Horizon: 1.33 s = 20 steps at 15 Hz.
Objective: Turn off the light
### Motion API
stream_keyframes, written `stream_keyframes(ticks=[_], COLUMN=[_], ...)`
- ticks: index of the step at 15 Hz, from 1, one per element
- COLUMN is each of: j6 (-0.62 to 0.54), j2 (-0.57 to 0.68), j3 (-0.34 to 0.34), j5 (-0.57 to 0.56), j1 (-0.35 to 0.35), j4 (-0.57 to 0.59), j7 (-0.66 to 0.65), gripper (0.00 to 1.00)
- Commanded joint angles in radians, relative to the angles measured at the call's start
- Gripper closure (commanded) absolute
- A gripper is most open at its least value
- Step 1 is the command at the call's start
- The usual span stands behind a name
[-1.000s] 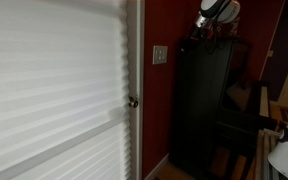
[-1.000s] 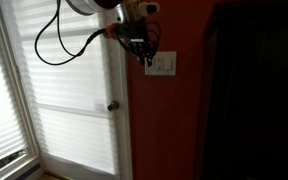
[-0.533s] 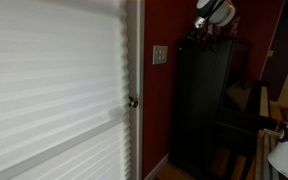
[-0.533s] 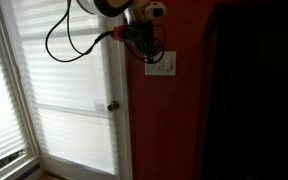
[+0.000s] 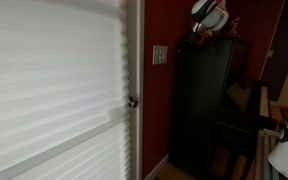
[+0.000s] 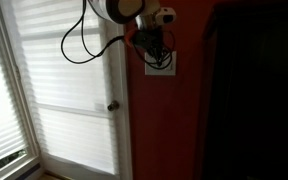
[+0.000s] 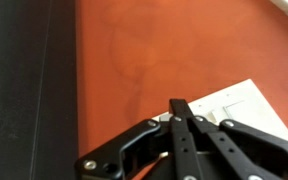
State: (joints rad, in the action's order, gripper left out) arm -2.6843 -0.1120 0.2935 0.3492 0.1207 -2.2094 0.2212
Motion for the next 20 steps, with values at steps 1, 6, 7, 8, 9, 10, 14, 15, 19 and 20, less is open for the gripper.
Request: stream_keyframes(ticks=[1, 6, 7, 8, 9, 10, 14, 15, 19, 20], j6=[-0.054, -0.138, -0.139, -0.136, -0.137, -0.135, -0.14, -0.141, -0.145, -0.144], j2=[0.089, 0.191, 0.209, 0.224, 0.239, 0.25, 0.269, 0.272, 0.289, 0.293], j3=[-0.004, -0.006, -0.008, -0.01, -0.013, -0.014, -0.027, -0.029, -0.037, -0.038], j5=[0.005, 0.001, -0.003, -0.007, -0.008, -0.01, 0.001, 0.001, 0.009, 0.012], j1=[0.042, 0.034, 0.031, 0.028, 0.024, 0.021, 0.005, 0.001, -0.007, -0.008], j4=[0.064, 0.14, 0.154, 0.167, 0.181, 0.19, 0.223, 0.23, 0.252, 0.256], j7=[-0.04, -0.033, -0.037, -0.042, -0.042, -0.043, -0.032, -0.03, -0.026, -0.023], gripper=[1.0, 1.0, 1.0, 1.0, 1.0, 1.0, 1.0, 1.0, 1.0, 1.0])
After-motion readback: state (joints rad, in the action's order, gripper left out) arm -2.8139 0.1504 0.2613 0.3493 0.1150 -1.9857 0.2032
